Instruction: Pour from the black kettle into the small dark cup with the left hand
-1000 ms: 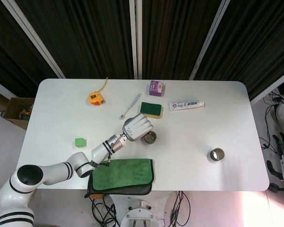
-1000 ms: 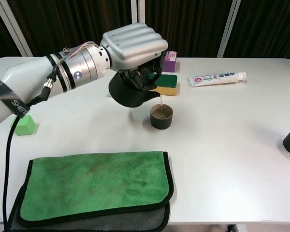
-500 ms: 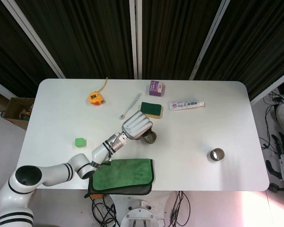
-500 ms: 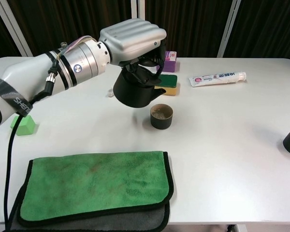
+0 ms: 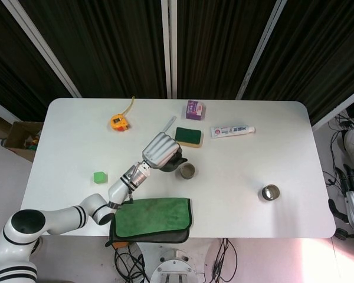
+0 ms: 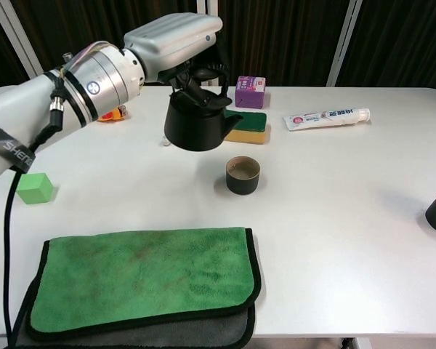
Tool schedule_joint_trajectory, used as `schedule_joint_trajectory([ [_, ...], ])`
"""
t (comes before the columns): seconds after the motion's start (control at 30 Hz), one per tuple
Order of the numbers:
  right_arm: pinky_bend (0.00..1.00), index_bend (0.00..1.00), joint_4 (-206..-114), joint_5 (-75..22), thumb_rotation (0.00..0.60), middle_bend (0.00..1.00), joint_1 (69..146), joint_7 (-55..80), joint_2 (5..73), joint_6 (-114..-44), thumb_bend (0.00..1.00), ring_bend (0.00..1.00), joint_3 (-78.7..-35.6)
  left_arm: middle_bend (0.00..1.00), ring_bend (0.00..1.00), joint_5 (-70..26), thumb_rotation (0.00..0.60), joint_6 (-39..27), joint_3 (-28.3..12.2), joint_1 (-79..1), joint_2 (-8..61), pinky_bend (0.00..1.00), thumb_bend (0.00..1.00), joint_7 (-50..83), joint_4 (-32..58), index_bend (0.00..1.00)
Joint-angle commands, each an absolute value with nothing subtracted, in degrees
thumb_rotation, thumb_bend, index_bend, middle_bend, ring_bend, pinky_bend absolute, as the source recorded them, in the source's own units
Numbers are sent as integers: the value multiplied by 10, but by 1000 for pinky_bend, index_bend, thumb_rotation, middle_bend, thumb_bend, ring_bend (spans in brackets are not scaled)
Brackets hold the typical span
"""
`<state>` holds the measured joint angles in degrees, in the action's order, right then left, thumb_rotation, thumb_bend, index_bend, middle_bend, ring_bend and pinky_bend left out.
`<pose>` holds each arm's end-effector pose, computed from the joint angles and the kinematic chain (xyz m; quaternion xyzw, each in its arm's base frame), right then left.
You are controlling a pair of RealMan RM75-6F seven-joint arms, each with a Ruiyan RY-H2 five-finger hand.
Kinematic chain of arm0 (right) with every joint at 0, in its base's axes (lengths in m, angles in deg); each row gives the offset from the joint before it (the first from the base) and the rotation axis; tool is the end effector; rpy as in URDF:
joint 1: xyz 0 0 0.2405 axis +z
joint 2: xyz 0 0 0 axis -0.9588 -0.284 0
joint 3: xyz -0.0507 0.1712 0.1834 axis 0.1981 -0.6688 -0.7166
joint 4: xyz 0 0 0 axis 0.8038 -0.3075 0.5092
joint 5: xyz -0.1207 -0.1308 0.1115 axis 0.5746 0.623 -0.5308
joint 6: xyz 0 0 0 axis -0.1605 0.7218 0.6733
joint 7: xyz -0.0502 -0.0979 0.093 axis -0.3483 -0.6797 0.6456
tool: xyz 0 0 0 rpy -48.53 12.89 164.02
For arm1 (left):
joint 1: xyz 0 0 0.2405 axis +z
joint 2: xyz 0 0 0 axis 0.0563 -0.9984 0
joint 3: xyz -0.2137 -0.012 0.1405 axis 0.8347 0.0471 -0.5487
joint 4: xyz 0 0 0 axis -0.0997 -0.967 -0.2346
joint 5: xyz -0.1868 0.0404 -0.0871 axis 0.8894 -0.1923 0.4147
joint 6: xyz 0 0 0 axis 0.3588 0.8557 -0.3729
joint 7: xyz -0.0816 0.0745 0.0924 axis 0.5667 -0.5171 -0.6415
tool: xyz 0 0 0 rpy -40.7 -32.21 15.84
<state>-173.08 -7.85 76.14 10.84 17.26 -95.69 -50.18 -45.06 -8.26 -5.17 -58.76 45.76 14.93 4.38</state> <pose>-0.3510 -0.1701 0.1808 0.5935 -0.3939 0.3071 0.6311 -0.0476 0.3720 -0.0534 -0.7593 -0.2341 -0.5181 0.3165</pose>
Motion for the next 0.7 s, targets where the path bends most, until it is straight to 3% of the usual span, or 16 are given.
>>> schedule_joint_trajectory([
  [0.03, 0, 0, -1736, -76, 600, 0, 763, 107, 170, -960, 358, 0, -504, 1000, 995, -448, 600, -73, -59, -572, 451, 853, 259, 162, 40, 1000],
  [0.7, 0, 0, -1770, -70, 600, 0, 766, 79, 160, -973, 358, 0, -508, 1000, 994, -449, 600, -20, -105, -471, 432, 853, 259, 257, -50, 1000],
])
